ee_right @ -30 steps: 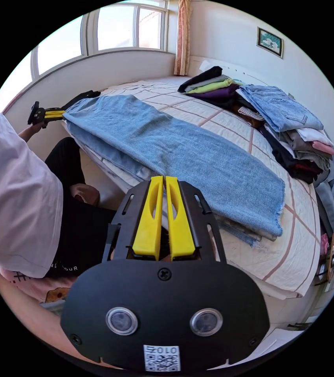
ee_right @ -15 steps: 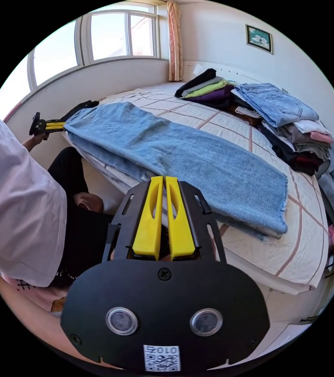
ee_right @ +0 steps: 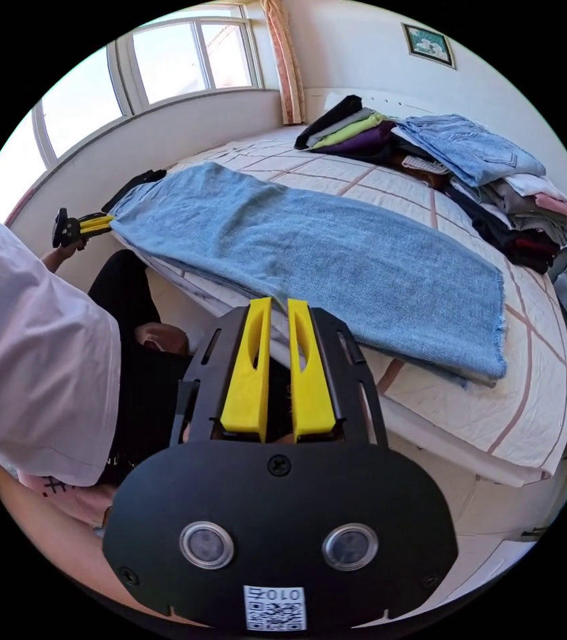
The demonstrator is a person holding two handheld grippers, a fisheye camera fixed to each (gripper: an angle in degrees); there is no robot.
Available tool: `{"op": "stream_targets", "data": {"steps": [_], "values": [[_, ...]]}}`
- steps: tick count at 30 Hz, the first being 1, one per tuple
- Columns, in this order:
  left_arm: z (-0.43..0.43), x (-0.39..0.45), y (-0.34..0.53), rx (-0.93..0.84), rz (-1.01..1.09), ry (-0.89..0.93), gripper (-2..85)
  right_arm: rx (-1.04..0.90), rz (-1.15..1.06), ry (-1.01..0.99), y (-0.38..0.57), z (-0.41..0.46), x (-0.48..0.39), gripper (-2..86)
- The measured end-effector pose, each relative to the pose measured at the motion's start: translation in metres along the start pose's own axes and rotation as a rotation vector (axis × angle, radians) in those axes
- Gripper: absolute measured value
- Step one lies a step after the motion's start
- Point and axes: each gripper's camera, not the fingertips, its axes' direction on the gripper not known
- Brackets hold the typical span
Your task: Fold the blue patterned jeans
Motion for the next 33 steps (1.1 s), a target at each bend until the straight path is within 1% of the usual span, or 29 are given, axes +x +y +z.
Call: {"op": "stream_targets", "data": {"steps": [3, 4, 6, 8, 10, 11, 13, 14, 16, 17, 18, 19, 22, 23, 24, 25, 26, 27, 28, 30, 31, 32, 33], "values": [[-0.011, -0.013, 0.018, 0.007, -0.115, 0.004, 7.6, 0.057, 0.006, -0.012, -0.003, -0.023, -0.009, 6.6], [-0.017, -0.022, 0.029, 0.024, -0.19, 0.015, 8.0, 0.081, 0.0, -0.009, -0.005, -0.029, -0.013, 6.6], [-0.025, -0.041, 0.051, 0.06, -0.375, 0.023, 8.5, 0.219, -0.016, 0.035, -0.02, -0.045, -0.029, 6.5], [-0.024, -0.074, 0.09, 0.088, -0.673, 0.059, 8.9, 0.278, -0.036, 0.049, -0.039, -0.04, -0.037, 6.5], [-0.013, -0.097, 0.114, 0.082, -0.854, 0.09, 9.1, 0.232, -0.07, 0.026, -0.065, -0.017, -0.04, 6.6], [-0.005, -0.109, 0.124, 0.099, -0.931, 0.101, 9.1, 0.175, -0.091, 0.017, -0.083, 0.004, -0.04, 6.6], [0.009, -0.125, 0.13, 0.102, -1.012, 0.122, 9.1, 0.078, -0.099, -0.006, -0.108, 0.037, -0.038, 6.6], [0.017, -0.133, 0.128, 0.112, -1.011, 0.127, 9.1, 0.023, -0.097, -0.026, -0.121, 0.056, -0.037, 6.7], [0.031, -0.139, 0.116, 0.094, -0.954, 0.134, 8.9, -0.019, -0.096, -0.044, -0.133, 0.078, -0.036, 6.8], [0.045, -0.141, 0.108, 0.035, -0.902, 0.153, 8.7, -0.05, -0.092, -0.03, -0.137, 0.092, -0.034, 6.8], [0.054, -0.141, 0.105, -0.006, -0.882, 0.161, 8.6, -0.118, -0.06, 0.011, -0.139, 0.107, -0.029, 6.9], [0.073, -0.142, 0.103, -0.084, -0.871, 0.179, 8.5, -0.174, -0.041, 0.037, -0.139, 0.116, -0.025, 7.0], [0.085, -0.151, 0.113, -0.054, -0.921, 0.25, 8.0, -0.188, -0.023, 0.016, -0.14, 0.123, -0.017, 7.3], [0.078, -0.156, 0.11, -0.057, -0.925, 0.238, 7.8, -0.219, -0.042, 0.023, -0.144, 0.122, -0.018, 7.4], [0.072, -0.158, 0.107, -0.059, -0.922, 0.217, 7.8, -0.207, -0.067, 0.021, -0.151, 0.114, -0.022, 7.4], [0.053, -0.162, 0.096, -0.045, -0.907, 0.132, 7.6, -0.171, -0.081, 0.013, -0.156, 0.108, -0.025, 7.3], [0.033, -0.165, 0.079, -0.004, -0.871, 0.034, 7.3, -0.082, -0.108, -0.004, -0.17, 0.096, -0.03, 7.3], [0.026, -0.167, 0.068, 0.015, -0.85, 0.009, 7.2, -0.004, -0.136, -0.027, -0.19, 0.09, -0.036, 7.2], [0.021, -0.172, 0.046, 0.041, -0.809, 0.024, 7.2, 0.022, -0.154, -0.05, -0.201, 0.091, -0.04, 7.2], [0.033, -0.172, 0.007, 0.096, -0.729, 0.174, 7.4, 0.014, -0.269, -0.213, -0.255, 0.115, -0.056, 8.9], [0.045, -0.167, -0.018, 0.149, -0.681, 0.3, 7.6, -0.007, -0.289, -0.244, -0.268, 0.126, -0.059, 9.4], [0.059, -0.158, -0.043, 0.174, -0.642, 0.435, 7.8, -0.069, -0.324, -0.271, -0.293, 0.149, -0.066, 10.1], [0.065, -0.153, -0.055, 0.172, -0.623, 0.493, 8.0, -0.156, -0.357, -0.298, -0.314, 0.173, -0.072, 10.5]]}}
